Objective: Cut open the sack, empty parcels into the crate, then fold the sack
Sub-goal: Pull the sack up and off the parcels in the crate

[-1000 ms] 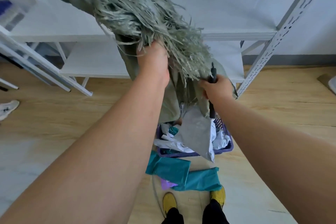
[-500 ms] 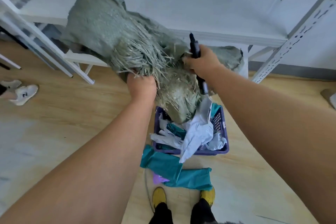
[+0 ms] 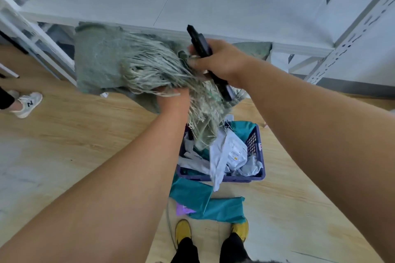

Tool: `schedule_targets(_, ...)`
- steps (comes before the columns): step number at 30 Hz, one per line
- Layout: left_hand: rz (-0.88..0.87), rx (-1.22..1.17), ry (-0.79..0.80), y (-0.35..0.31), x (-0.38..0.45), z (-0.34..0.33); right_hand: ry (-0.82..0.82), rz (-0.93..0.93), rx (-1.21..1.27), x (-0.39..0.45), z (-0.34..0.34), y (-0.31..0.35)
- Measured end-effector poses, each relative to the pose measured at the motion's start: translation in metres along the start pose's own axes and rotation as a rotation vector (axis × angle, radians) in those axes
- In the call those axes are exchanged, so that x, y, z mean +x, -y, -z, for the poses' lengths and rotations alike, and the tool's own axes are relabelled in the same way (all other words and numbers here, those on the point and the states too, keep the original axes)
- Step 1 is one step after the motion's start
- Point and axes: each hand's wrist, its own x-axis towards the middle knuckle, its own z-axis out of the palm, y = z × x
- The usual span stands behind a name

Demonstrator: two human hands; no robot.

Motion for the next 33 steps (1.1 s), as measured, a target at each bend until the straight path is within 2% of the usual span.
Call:
schedule_targets(1, -0.009, 0.087, -0.041, -0.006, 0.005, 0.000, -0.011, 0.006, 0.030, -0.002, 0.000, 0.000)
schedule_targets(4, -0.100, 0.024, -0.054, -0.028, -0.003, 0.002, -0.156, 0.020, 0.169, -0.002, 0.003, -0.011)
schedule_targets(7, -0.117, -0.028, -0.074, -0.037, -0.002, 0.001, -0.316, 0.011, 0.149, -0.005, 0.009, -0.026)
schedule_targets(13, -0.258, -0.032, -0.127, -0.056, -0.007, 0.000, -0.392, -0.059, 0.027, -0.014, 0.015, -0.044)
schedule_targets(17, -0.312, 0.029, -0.197, -0.063, -0.006, 0.004, -0.443, 0.093, 0.026, -0.012, 0.018, -0.021)
schedule_targets(19, -0.311, 0.132, -0.133, -0.063, -0.006, 0.005, -0.446, 0.153, -0.049, -0.010, 0.019, -0.009)
schedule_targets(21, -0.219, 0.165, -0.066, -0.060, -0.007, 0.009, -0.384, 0.069, -0.216, -0.009, 0.017, -0.007)
schedule_targets(23, -0.222, 0.174, -0.097, -0.058, -0.005, 0.011, -0.298, -0.037, -0.308, -0.010, 0.012, -0.012)
schedule_targets(25, -0.276, 0.125, -0.166, -0.063, -0.007, 0.015, -0.289, -0.035, -0.284, -0.012, 0.007, -0.017)
schedule_targets(28, -0.322, 0.204, -0.229, -0.078, -0.006, 0.025, -0.329, 0.062, -0.187, -0.010, 0.000, -0.013)
schedule_targets(33, -0.170, 0.341, -0.146, -0.054, 0.012, 0.033, -0.307, 0.084, -0.038, -0.003, -0.012, 0.000)
